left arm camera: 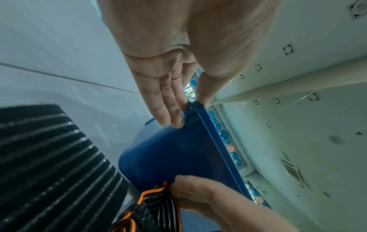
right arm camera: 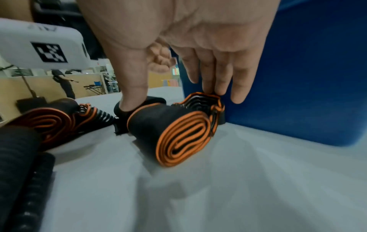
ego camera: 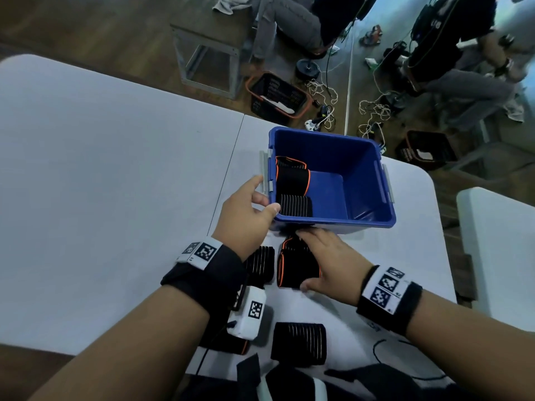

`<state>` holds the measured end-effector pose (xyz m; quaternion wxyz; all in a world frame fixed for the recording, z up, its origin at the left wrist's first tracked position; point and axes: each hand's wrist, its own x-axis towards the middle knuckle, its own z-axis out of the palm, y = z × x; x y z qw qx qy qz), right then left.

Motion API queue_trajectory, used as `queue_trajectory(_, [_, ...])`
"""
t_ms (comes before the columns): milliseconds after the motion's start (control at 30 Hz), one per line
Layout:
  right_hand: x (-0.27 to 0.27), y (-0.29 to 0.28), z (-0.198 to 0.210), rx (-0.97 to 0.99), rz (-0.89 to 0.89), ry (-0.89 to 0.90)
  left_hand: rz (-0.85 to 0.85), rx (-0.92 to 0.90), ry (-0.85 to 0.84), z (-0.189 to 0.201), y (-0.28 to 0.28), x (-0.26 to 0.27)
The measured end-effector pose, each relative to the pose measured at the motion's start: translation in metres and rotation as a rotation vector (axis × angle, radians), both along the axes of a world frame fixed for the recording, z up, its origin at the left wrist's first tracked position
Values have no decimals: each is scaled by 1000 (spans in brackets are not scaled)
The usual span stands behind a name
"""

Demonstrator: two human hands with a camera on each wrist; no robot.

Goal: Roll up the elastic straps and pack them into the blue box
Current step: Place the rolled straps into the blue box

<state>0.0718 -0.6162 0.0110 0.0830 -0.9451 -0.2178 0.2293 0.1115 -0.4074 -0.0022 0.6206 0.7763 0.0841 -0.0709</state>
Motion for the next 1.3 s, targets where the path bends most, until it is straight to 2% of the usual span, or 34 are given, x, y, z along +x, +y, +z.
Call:
queue_trajectory(200, [10,6,-15,-30,-45,15,11,12,5,-2,-2,-1])
queue_trajectory(400, [15,10,-19,-81,-83,150,7,8,-1,-2,-2,-1])
queue_trajectory(633, [9,7,-25,-127,-19,55,2,14,7,0,-1,-1])
queue_trajectory(833, [-4,9,-18,-102,-39,99,0,-5,21,4,-2,-1])
queue_trajectory(933, [-8,7,3,-71,-41,136,4,-19,41,6,-3,-1])
queue_trajectory(1000, [-5,3,33,1,-76,116,7,-36,54,6,-2,0])
queue_trajectory(1133, [14,-12,111,186,-184,-69,1,-81,81,9,0,1])
queue_trajectory(1200, [35,-20,135,144,-211,-123,-8,-107,87,13,-1,-1])
queue_trajectory(1300, [75,-24,137,-40,-195,-63,-46,-118,103,20,-1,-8])
